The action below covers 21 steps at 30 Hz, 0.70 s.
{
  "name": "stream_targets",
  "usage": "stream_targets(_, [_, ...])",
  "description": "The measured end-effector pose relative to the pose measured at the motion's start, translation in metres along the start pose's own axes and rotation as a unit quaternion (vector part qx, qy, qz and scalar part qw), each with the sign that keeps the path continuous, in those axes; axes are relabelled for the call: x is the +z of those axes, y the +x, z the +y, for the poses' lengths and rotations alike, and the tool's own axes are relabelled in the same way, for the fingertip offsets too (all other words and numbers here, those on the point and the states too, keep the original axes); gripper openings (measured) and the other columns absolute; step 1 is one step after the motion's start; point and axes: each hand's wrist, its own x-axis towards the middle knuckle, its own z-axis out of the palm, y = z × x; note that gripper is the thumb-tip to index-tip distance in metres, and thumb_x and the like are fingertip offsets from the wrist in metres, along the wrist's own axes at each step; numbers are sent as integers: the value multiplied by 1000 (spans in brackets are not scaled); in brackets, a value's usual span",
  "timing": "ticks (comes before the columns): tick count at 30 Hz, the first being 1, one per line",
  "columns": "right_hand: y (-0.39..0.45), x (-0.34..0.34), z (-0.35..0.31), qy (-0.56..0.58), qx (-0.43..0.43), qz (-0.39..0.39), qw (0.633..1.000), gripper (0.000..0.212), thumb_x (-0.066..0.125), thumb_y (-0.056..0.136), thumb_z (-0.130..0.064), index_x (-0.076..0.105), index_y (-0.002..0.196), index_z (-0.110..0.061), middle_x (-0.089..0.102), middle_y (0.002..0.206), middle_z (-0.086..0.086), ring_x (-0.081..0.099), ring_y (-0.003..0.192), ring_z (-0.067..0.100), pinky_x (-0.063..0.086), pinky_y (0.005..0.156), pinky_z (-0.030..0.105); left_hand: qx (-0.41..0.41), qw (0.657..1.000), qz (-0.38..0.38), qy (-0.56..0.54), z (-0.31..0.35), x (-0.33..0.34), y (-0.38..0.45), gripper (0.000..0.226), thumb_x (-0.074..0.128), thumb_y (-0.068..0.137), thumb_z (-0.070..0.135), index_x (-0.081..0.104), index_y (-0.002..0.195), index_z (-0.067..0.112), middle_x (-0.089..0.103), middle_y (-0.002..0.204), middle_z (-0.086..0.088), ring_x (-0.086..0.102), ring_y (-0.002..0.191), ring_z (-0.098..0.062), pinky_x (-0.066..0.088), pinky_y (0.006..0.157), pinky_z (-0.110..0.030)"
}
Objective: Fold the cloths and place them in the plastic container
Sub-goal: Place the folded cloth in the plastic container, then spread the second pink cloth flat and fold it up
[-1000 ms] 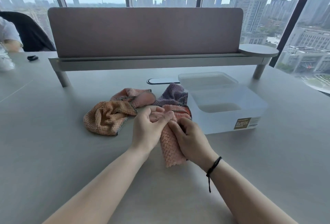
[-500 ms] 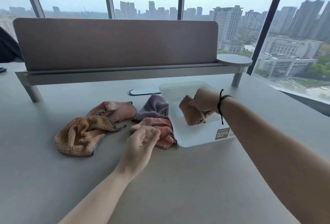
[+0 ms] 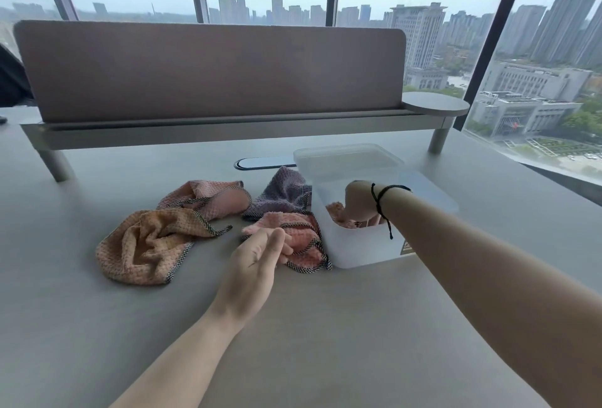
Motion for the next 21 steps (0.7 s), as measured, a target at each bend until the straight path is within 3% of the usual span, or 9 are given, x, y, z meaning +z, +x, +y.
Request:
stream_targets(3, [-3,-2,-2,-92,6,97,991,20,55,91,-25,55,78,-11,66,83,6,62,61,20,48,50,25,-7,1000,4,8,2,-2,-1,48,45,88,70,69,89,28,71,91,-2,67,86,-18,50,78,-28])
stream_targets(6, [-16,-7,-10,-99,-8,272,957,16,56,86,-23,53,73,-14,61,79,4,62,75,28,44,61,29,-16,999,22,37,9,-2,-3,32,55,94,53,70,89,25,72,92,8,66,88,-7,49,80,-23])
stream_targets(8, [-32,-7,-24,-64,-31,382,921,12,53,89,-23,56,80,-16,61,82,5,59,77,30,39,63,30,-4,990,56,128,8,-4,-1,11,65,94,34,70,96,24,71,100,11,64,96,-2,48,84,-22])
stream_targets(10, [-49,4,-41,-11,-106,468,878,14,50,92,-24,61,88,-16,65,83,4,62,76,32,44,60,30,21,962,55,265,1,-9,0,25,70,88,24,68,113,23,67,120,7,59,114,-10,46,97,-26])
stream_targets(12, [-61,26,-59,29,-211,474,855,13,48,92,-19,61,88,-18,67,83,1,63,70,30,50,57,34,22,934,28,355,-3,-13,0,43,70,83,26,62,126,26,65,127,1,56,117,-20,44,99,-29])
stream_targets(14, [-67,56,-73,16,-261,420,869,11,50,90,-17,60,93,-20,66,89,-1,63,74,27,49,56,34,21,922,19,386,-3,-15,-2,37,65,82,30,61,118,31,68,117,3,58,106,-23,42,94,-31])
stream_targets(17, [-68,112,-81,4,-266,382,885,23,53,84,-18,59,106,-21,65,103,-2,63,95,24,41,63,30,13,905,21,425,-1,-23,-5,15,48,83,39,59,92,35,67,96,4,59,95,-26,44,89,-39])
stream_targets(21, [-61,144,-77,4,-217,388,896,30,59,80,-27,61,109,-21,65,109,1,63,98,28,49,78,37,24,915,53,399,-3,-35,-9,18,63,87,31,73,101,26,70,98,-2,59,95,-29,50,86,-43])
